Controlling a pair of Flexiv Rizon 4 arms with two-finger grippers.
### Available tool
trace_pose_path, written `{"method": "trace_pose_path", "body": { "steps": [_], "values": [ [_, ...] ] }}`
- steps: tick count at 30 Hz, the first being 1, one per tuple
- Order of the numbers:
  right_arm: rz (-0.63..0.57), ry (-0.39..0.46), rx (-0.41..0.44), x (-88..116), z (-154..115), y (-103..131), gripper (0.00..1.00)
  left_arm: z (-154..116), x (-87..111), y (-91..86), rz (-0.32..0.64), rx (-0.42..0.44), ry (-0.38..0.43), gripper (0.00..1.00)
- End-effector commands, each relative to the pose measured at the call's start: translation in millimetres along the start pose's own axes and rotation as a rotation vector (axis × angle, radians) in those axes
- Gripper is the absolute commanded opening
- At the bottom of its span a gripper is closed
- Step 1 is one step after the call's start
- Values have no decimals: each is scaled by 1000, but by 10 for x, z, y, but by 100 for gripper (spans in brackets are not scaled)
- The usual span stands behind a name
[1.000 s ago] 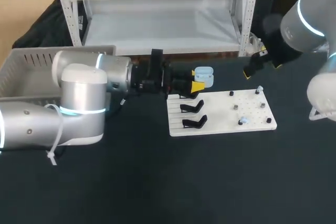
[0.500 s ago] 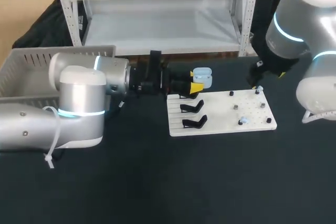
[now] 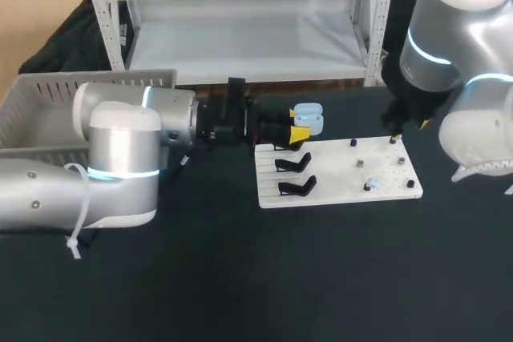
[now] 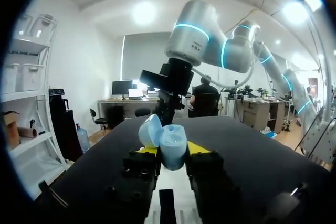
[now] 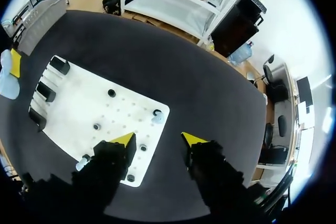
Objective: Pick up each earbud case from the left stands, insert the matching earbuds, close the lid, and place the case in the box.
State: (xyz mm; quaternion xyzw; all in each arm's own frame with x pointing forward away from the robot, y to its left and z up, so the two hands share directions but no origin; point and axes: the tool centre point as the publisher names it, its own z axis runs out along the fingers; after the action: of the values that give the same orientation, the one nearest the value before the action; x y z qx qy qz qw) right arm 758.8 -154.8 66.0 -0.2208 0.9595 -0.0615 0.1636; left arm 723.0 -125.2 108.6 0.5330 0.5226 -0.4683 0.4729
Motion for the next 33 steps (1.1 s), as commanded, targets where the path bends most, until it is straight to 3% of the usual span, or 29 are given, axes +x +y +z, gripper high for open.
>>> {"method": "trace_pose_path", "body": {
  "steps": [1,33],
  "values": [
    [-11,11,-12,-48,108,8,58,2,0,-29,2,-10,-1,0],
    [-37,9,-77,-102,451,3,45,2,0,-29,2,-10,-1,0]
  ]
}}
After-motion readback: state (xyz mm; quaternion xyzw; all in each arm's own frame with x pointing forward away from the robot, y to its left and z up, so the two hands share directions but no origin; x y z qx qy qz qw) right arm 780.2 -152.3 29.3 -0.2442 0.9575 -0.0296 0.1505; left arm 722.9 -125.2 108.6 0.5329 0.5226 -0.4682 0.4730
